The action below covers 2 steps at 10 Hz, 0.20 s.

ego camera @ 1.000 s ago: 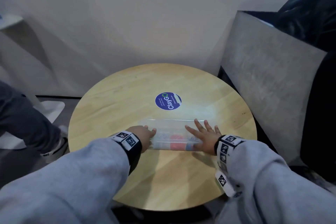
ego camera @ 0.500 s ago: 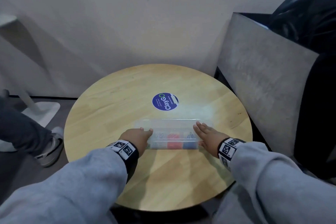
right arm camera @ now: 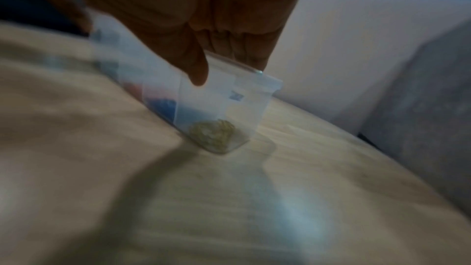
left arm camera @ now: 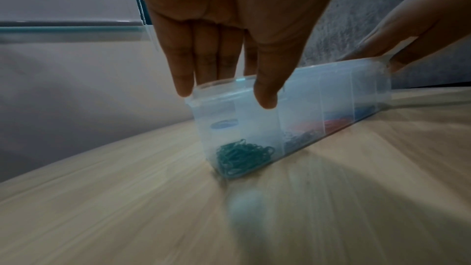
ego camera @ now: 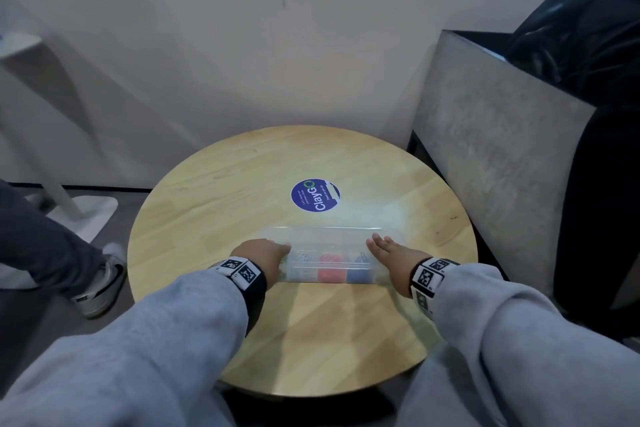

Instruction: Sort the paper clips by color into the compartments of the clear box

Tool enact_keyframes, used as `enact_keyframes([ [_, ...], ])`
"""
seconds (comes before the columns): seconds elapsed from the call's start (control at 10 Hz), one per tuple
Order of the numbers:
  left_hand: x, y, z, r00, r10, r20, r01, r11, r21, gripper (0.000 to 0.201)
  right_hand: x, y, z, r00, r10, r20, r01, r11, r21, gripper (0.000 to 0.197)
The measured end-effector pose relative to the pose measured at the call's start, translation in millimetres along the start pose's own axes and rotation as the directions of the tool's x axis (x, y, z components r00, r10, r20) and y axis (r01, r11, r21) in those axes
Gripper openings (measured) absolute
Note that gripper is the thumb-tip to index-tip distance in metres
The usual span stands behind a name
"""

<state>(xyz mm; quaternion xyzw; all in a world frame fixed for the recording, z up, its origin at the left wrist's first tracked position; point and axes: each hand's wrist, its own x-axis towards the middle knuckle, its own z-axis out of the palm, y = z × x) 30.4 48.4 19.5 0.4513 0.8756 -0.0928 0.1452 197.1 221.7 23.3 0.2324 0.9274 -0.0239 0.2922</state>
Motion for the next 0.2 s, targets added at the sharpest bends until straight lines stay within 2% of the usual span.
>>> enact_keyframes([
  [0.1,-12.7,-14.6,-3.4,0.999,0.05,-0.016,-0.051,0.997,-0.062,0.045,-12.2,2.9,4.4,0.999,-0.04,-0.031,0.043,0.994,0.097,0.072],
  [0.2,-48.9,-49.2,7.5,0.996,0.078,0.048,-0.072,0.991,-0.117,0.043,-29.8,8.5,17.1,0.99,-0.04,-0.137,0.061,0.987,0.15,0.064],
])
